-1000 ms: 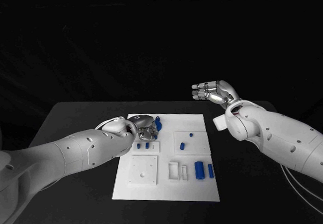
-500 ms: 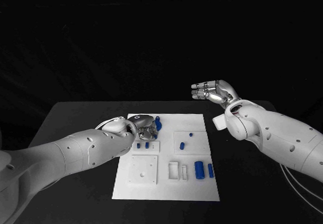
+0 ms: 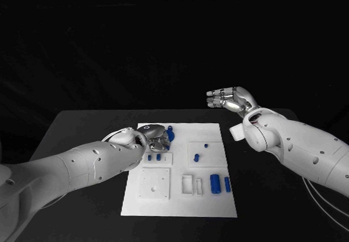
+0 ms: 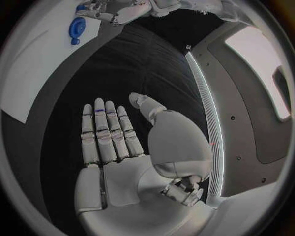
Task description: Assemble the parts on the task board
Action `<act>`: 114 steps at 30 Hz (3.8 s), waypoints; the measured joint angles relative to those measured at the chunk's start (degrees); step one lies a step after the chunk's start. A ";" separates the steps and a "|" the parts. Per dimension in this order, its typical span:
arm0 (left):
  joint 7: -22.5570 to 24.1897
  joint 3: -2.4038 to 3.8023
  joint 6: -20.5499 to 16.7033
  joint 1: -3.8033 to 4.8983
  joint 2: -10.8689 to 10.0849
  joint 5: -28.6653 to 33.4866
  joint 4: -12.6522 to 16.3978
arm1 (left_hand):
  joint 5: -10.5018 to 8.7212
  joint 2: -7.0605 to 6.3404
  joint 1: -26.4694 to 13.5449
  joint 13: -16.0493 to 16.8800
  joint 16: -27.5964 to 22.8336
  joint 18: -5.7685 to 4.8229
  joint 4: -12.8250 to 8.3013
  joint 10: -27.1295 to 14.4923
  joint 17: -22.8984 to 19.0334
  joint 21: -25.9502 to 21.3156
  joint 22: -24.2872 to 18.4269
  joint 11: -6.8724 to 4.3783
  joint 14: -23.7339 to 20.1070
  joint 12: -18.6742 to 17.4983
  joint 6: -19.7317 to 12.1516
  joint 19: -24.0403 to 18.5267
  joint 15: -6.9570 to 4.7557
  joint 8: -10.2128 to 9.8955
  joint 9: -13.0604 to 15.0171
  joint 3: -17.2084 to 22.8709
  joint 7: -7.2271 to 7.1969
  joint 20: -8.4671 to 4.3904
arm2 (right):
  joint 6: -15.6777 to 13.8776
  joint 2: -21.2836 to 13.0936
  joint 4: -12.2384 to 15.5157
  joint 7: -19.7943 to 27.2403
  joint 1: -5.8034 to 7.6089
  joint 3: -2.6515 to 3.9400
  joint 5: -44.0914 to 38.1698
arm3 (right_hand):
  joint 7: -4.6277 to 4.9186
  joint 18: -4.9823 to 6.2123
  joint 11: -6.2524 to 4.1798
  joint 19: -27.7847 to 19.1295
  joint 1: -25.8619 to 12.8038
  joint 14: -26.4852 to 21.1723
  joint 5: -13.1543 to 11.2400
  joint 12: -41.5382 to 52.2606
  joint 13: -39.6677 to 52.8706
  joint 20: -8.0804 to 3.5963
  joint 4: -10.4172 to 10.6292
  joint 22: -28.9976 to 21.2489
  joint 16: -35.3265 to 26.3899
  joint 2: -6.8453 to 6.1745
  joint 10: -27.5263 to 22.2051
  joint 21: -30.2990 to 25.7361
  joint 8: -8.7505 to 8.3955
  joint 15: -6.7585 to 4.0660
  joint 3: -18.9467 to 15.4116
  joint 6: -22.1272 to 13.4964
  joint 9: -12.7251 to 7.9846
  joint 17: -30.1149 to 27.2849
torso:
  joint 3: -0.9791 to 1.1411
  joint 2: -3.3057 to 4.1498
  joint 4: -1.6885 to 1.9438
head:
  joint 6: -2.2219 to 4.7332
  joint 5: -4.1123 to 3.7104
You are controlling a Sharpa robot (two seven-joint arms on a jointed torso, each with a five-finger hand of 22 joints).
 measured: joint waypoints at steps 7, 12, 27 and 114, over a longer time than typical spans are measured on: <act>0.40 0.20 -0.26 -0.30 -0.73 3.19 0.59 | 0.24 0.00 0.00 -0.10 0.00 0.00 0.00 -0.01 0.00 0.00 -0.02 0.00 0.00 -0.06 0.00 0.00 0.00 0.00 -0.04 0.00 0.00 0.00 | 0.08 -0.21 -0.03 -0.02 0.00 0.00 -0.01 | 0.14 0.00 0.00 0.00 0.00 0.00 0.04 0.00 0.00 0.00 0.00 0.00 0.00 0.00 0.00 0.00 0.00 0.00 0.00 0.16 0.00 0.00 | 0.00 -0.01 0.08 | -0.03 -0.15; 0.58 1.22 -0.07 -0.84 -1.63 6.19 1.45 | 0.24 -0.01 0.00 0.07 0.00 0.07 0.00 -0.01 0.00 0.00 -0.04 0.00 -0.01 -0.06 0.00 0.00 0.00 -0.01 0.02 0.00 0.00 -0.01 | 0.11 -0.37 -0.03 -0.03 0.00 0.00 -0.02 | 0.14 0.00 0.00 0.00 0.00 0.00 0.04 0.00 0.00 0.00 0.00 0.00 0.00 0.00 0.00 0.00 0.00 0.00 0.00 0.16 0.00 0.00 | -0.04 -0.04 0.19 | 0.12 -0.26; 0.66 5.20 1.03 -0.91 -3.92 11.33 4.35 | 0.23 -0.26 -0.22 0.03 -0.01 0.54 0.00 -0.01 0.00 0.00 -0.04 0.00 -0.02 -0.06 -0.01 0.00 -0.01 -0.01 0.02 0.00 0.00 -0.01 | 0.20 -0.57 -0.48 -0.07 0.08 0.00 -0.03 | 0.14 0.00 0.00 -0.31 -0.24 -0.16 0.03 0.00 0.00 0.31 0.00 0.00 0.00 0.24 0.00 0.00 0.00 0.15 0.00 0.15 0.00 0.00 | -0.18 -0.10 0.26 | 0.63 0.18; -1.38 4.85 7.86 0.22 -7.75 6.00 5.30 | 0.22 -0.28 -0.64 0.03 -0.02 0.50 0.45 -0.01 -0.01 -0.66 -0.02 0.00 -0.03 -0.06 -0.01 -0.01 -0.01 0.00 -0.02 -0.46 0.00 0.00 | 1.41 -0.63 -0.78 -0.25 0.10 0.00 -0.08 | 0.10 0.00 0.00 -0.51 -0.24 -0.12 -0.01 0.00 0.00 0.11 0.08 0.00 0.00 0.24 0.00 0.00 0.00 0.11 -0.88 0.12 0.01 0.00 | -0.11 -0.02 0.16 | 0.05 0.69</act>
